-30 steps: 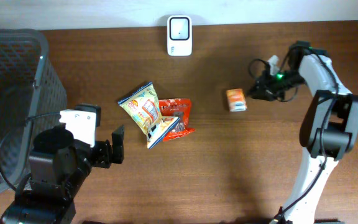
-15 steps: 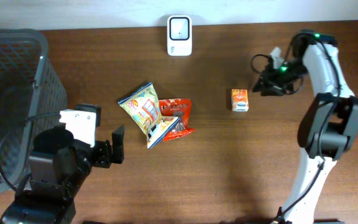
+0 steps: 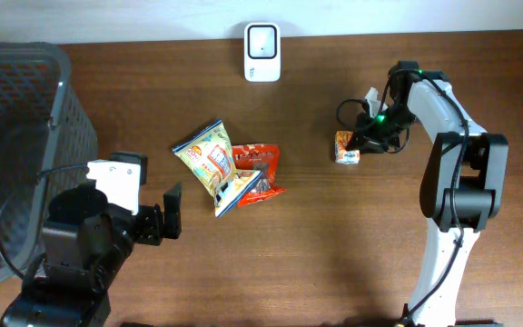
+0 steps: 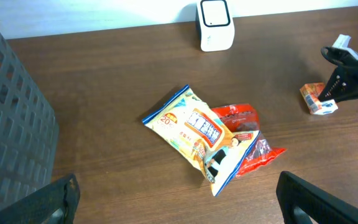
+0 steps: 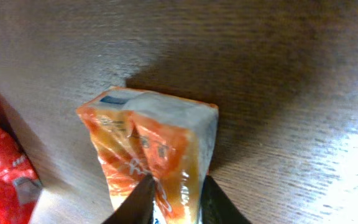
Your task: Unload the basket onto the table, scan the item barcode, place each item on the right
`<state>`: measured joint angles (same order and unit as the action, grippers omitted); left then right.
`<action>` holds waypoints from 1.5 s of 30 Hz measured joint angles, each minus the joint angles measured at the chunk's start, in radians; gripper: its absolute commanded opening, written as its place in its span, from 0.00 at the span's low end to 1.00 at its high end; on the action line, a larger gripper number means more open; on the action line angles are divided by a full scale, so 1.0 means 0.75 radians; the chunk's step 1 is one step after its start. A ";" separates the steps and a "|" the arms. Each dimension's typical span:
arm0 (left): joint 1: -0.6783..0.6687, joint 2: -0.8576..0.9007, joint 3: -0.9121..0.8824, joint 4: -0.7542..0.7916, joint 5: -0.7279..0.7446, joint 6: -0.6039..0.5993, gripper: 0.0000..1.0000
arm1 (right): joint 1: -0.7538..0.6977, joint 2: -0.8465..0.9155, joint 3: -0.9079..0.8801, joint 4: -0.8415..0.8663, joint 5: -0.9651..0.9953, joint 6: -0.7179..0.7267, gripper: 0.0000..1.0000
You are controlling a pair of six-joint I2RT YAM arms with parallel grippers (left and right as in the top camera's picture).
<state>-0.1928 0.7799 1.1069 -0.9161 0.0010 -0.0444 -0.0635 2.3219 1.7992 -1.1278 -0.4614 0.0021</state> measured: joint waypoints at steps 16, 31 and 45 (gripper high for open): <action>0.000 0.000 0.000 0.001 -0.001 0.000 0.99 | 0.156 0.016 0.516 0.407 0.025 0.034 0.04; 0.000 0.000 0.000 -0.002 0.000 0.000 0.99 | 0.683 0.240 0.523 1.326 1.054 -1.048 0.04; 0.000 0.000 0.000 0.000 0.000 0.000 0.99 | 0.568 0.197 0.523 1.152 1.362 -0.534 0.04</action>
<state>-0.1928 0.7799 1.1069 -0.9161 0.0010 -0.0444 0.3626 2.4699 2.1918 -0.2642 0.5602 -0.3981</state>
